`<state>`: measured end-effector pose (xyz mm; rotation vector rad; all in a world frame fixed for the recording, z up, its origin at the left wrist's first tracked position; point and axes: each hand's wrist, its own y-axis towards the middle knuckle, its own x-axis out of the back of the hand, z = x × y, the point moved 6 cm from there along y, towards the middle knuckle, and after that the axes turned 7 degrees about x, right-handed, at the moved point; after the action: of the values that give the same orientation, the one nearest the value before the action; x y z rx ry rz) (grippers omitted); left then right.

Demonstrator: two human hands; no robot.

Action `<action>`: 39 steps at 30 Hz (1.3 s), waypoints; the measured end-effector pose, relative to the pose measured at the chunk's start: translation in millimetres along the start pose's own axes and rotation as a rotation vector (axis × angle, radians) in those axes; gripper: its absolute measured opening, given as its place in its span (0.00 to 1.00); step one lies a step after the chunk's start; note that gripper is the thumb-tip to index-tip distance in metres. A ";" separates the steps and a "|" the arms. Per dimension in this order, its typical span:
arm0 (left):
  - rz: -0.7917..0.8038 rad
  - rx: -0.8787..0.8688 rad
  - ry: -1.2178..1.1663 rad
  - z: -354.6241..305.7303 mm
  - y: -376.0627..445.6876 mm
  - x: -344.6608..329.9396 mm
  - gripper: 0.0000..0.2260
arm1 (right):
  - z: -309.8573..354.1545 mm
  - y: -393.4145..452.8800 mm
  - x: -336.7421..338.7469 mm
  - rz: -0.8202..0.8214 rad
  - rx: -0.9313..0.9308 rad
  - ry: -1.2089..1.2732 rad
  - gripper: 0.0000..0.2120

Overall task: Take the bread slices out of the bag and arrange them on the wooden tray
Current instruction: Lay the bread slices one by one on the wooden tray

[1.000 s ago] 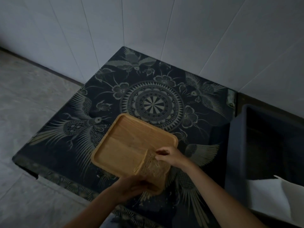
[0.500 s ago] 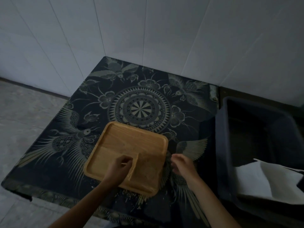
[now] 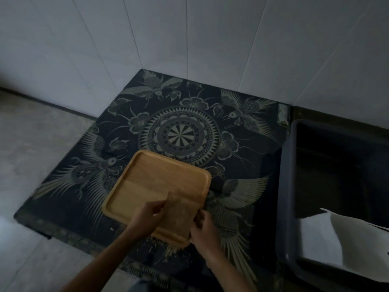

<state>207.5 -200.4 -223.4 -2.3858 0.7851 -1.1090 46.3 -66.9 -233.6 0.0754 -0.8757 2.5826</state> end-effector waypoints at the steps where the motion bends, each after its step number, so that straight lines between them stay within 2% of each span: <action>1: -0.023 -0.002 0.014 -1.4 -2.8 0.2 0.17 | 0.7 -1.7 -1.1 -0.011 0.021 -0.022 0.11; 4: -0.062 -0.007 0.008 -3.6 -10.3 1.3 0.17 | 3.8 -7.0 -3.1 -0.046 0.068 -0.042 0.15; 7: -0.077 0.051 -0.096 -0.1 -12.4 7.7 0.15 | 7.6 -11.3 -5.1 -0.051 0.107 -0.026 0.18; 13: 0.034 0.179 -0.396 15.2 -5.6 18.6 0.10 | 17.0 -11.7 -16.0 -0.103 0.085 -0.027 0.23; 19: 0.139 0.164 -0.502 27.1 4.3 55.6 0.10 | 39.1 -11.3 -45.3 -0.181 0.082 0.031 0.21; 27: 0.156 0.152 -0.519 54.1 29.2 119.5 0.10 | 69.8 3.0 -104.4 -0.201 0.108 -0.008 0.15; 31: 0.173 0.172 -0.473 73.1 49.7 142.1 0.13 | 80.2 13.6 -134.1 -0.239 0.091 -0.061 0.16; 34: 0.157 0.159 -0.384 84.6 65.8 150.5 0.15 | 80.4 24.8 -152.4 -0.242 0.063 -0.091 0.16; 39: 0.196 0.182 -0.379 98.5 82.1 151.6 0.14 | 72.4 42.4 -173.0 -0.237 0.024 -0.144 0.15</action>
<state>338.7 -348.2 -243.5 -2.2140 0.7302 -0.5967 181.8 -203.2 -230.8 0.3544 -0.8311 2.3883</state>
